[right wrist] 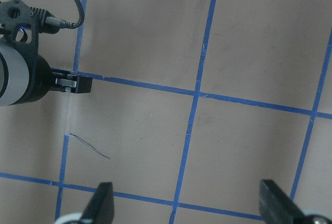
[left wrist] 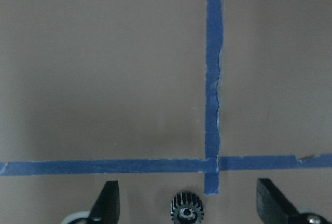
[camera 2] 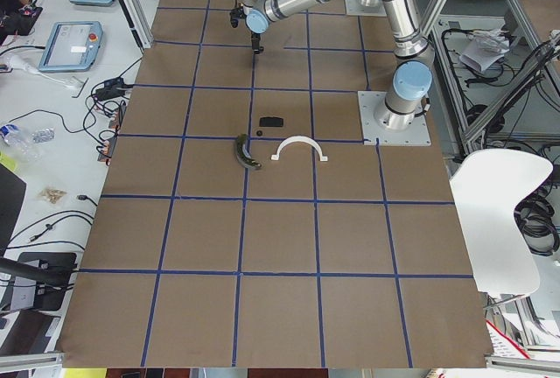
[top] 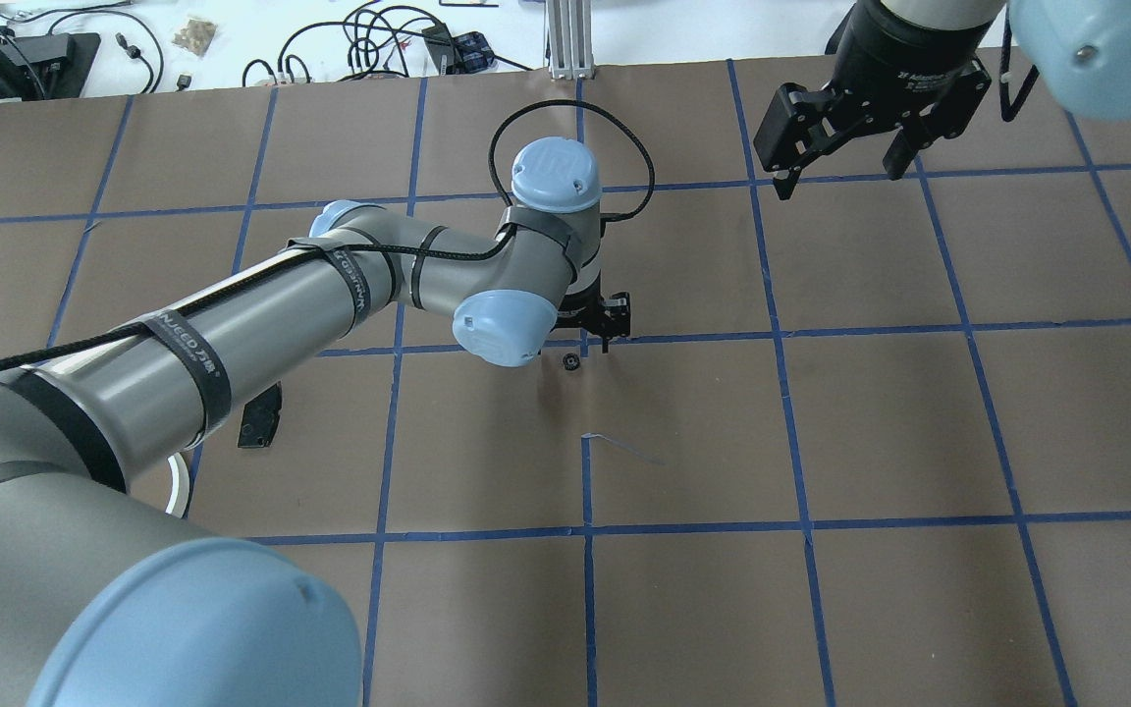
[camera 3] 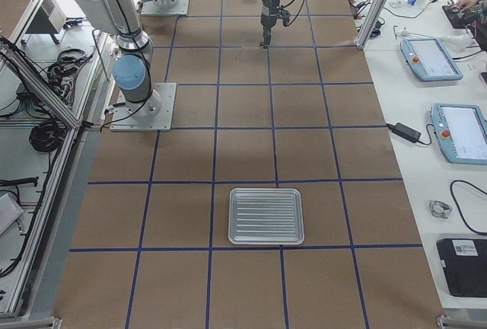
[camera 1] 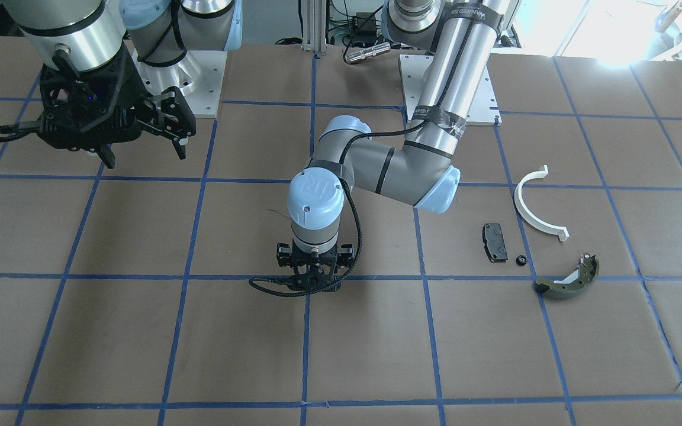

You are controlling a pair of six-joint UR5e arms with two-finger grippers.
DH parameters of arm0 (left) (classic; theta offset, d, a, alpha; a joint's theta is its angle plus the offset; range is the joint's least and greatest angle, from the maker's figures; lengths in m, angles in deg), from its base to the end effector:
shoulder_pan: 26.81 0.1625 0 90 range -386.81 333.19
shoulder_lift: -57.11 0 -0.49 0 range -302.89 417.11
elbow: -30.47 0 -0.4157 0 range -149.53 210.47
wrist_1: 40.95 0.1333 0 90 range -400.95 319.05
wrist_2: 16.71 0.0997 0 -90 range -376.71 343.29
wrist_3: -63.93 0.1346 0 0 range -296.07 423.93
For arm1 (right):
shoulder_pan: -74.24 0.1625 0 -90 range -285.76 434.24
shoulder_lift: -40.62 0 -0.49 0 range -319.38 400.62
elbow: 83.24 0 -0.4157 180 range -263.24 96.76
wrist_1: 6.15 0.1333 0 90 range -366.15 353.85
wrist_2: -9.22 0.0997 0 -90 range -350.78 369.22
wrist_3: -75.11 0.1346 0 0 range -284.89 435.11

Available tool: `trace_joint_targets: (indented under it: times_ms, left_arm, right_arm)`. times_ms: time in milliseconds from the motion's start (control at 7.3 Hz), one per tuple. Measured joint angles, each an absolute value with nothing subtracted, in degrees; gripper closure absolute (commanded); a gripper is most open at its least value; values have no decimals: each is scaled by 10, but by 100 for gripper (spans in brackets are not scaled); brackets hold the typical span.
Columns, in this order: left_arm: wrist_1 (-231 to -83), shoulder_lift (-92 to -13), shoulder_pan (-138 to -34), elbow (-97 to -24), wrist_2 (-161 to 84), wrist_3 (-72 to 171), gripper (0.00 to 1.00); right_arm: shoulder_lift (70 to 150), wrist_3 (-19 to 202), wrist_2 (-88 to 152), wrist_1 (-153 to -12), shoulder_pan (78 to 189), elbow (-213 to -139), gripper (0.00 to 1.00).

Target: Place bearing gear from tray to pile

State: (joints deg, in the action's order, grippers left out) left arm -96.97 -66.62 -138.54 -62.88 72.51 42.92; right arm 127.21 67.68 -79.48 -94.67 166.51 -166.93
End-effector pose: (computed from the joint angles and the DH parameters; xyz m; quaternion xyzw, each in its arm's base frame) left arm -0.3832 -0.5965 0.1796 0.0061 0.9996 0.0277 0.0035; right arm 0.1579 -0.5415 0.5406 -0.0847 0.9963 -0.0129 0.0108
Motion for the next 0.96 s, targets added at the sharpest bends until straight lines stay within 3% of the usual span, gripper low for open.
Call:
trace_joint_targets:
  times_ms: [548, 685, 959]
  left_arm:
    - [-971, -650, -1387, -655, 722, 422, 32]
    - [-970, -649, -1387, -656, 721, 418, 41]
    - [-969, -654, -1385, -652, 718, 411, 68]
  right_arm:
    - [1278, 692, -794, -931, 1639, -1670, 0]
    - [1280, 693, -794, -929, 1634, -1671, 0]
    - [1287, 693, -794, -931, 1633, -1683, 0]
